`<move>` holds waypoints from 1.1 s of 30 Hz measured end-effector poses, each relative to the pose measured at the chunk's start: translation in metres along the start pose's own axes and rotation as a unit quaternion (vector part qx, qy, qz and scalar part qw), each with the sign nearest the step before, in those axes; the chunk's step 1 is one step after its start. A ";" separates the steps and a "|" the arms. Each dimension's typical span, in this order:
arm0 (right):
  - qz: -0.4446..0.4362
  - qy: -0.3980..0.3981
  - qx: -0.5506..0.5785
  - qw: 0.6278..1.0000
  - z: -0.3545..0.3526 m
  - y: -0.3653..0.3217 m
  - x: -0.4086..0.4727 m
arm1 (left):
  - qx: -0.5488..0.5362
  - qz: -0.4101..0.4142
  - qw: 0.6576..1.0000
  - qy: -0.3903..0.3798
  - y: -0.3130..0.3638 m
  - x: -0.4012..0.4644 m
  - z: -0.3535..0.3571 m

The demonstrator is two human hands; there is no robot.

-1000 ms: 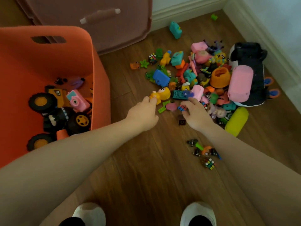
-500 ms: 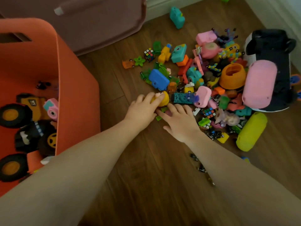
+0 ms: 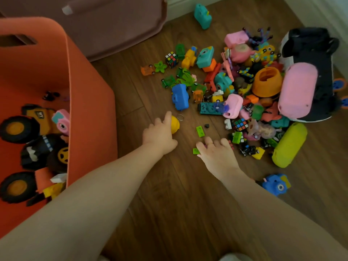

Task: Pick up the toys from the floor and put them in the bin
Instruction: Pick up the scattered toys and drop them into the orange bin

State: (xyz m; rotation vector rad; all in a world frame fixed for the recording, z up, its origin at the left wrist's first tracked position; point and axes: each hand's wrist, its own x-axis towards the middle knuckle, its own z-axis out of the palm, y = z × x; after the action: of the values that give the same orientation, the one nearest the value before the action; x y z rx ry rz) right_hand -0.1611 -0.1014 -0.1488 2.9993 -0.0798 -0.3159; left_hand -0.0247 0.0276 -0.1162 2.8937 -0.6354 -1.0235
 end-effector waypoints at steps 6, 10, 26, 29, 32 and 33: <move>0.078 -0.089 0.217 0.969 -0.026 0.000 0.007 | -0.181 -0.020 0.983 -0.023 0.007 -0.026 -0.016; 0.322 -0.071 0.611 0.720 -0.069 -0.001 0.017 | -0.452 -0.017 0.892 -0.017 0.015 -0.056 -0.050; 0.114 -0.144 0.760 0.623 -0.277 -0.129 0.058 | -0.223 -0.032 0.956 0.189 -0.165 -0.173 -0.105; 0.102 -0.178 0.727 0.655 -0.283 -0.157 0.066 | -0.248 -0.062 0.962 0.100 -0.184 -0.164 -0.082; 0.125 -0.177 0.749 0.626 -0.282 -0.174 0.070 | -0.277 -0.043 0.950 0.134 -0.191 -0.164 -0.079; 0.139 -0.170 0.763 0.609 -0.281 -0.175 0.070 | -0.280 -0.045 0.945 0.163 -0.190 -0.166 -0.080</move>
State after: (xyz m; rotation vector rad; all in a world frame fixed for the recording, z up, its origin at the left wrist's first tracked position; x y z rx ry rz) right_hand -0.0264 0.1005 0.0868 4.2112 -1.6330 -1.3594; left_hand -0.0230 0.2550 0.0201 2.5041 -0.1555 -0.5765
